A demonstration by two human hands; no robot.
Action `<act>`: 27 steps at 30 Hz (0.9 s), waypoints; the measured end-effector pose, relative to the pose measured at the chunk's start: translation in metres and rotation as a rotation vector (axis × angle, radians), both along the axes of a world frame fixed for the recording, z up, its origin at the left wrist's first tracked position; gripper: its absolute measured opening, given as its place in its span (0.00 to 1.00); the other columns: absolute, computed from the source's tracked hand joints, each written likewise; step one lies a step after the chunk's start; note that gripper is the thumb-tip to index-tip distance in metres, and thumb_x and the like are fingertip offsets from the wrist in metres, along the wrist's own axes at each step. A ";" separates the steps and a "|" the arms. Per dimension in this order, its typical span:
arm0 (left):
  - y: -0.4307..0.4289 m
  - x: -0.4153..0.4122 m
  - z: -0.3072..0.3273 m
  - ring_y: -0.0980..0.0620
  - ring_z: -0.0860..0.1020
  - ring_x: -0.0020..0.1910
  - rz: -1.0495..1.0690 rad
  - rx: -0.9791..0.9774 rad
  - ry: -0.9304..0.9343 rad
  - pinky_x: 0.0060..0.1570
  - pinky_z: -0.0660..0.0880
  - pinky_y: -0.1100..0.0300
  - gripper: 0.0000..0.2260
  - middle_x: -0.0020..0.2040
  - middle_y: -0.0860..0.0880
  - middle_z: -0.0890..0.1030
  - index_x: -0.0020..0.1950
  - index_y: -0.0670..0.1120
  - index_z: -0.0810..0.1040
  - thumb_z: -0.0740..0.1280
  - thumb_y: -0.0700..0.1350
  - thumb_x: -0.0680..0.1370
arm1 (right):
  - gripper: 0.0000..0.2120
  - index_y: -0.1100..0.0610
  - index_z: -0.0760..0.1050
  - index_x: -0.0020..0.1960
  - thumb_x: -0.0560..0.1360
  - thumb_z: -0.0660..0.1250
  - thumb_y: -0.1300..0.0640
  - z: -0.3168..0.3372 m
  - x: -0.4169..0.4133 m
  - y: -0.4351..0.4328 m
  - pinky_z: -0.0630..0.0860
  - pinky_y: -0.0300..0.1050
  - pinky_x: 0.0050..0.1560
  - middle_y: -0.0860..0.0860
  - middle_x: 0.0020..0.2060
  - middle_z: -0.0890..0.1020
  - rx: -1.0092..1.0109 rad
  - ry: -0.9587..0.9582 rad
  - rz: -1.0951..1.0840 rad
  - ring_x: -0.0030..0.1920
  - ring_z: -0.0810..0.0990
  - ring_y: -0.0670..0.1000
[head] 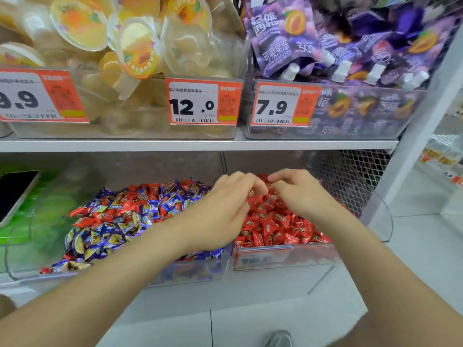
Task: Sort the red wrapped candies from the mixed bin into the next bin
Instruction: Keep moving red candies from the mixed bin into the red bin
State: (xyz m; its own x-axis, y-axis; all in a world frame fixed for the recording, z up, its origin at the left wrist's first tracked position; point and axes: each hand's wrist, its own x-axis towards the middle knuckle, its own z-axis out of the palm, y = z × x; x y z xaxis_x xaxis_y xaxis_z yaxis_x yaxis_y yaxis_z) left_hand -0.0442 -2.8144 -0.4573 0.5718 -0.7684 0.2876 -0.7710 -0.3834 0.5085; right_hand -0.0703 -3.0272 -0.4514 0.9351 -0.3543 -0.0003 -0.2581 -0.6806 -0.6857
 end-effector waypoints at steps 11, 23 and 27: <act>-0.004 0.030 0.005 0.59 0.76 0.43 0.205 -0.156 -0.145 0.48 0.72 0.59 0.08 0.44 0.56 0.80 0.50 0.53 0.82 0.67 0.41 0.78 | 0.15 0.50 0.84 0.42 0.77 0.61 0.63 0.010 -0.019 0.023 0.74 0.38 0.37 0.45 0.32 0.84 -0.047 -0.146 0.079 0.34 0.81 0.43; 0.123 0.059 -0.049 0.61 0.77 0.47 0.147 0.531 0.080 0.46 0.73 0.64 0.11 0.49 0.60 0.82 0.57 0.57 0.82 0.76 0.48 0.76 | 0.06 0.51 0.88 0.51 0.74 0.79 0.57 -0.020 0.023 0.132 0.83 0.51 0.47 0.41 0.32 0.80 -0.513 0.195 0.969 0.36 0.80 0.41; 0.115 0.073 -0.064 0.58 0.74 0.48 0.145 0.458 0.024 0.49 0.69 0.63 0.13 0.48 0.58 0.78 0.58 0.54 0.82 0.75 0.43 0.76 | 0.05 0.54 0.88 0.52 0.78 0.74 0.56 -0.024 0.035 0.146 0.72 0.39 0.34 0.40 0.27 0.77 -0.539 0.372 1.027 0.30 0.76 0.38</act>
State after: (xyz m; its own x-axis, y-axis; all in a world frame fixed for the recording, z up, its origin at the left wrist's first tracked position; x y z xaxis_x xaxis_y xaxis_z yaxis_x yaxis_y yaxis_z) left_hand 0.0288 -2.6994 -0.5215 0.6851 -0.7244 -0.0762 -0.6827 -0.6751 0.2797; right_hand -0.0352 -2.8808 -0.4756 0.7543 0.5132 -0.4094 0.4475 -0.8582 -0.2514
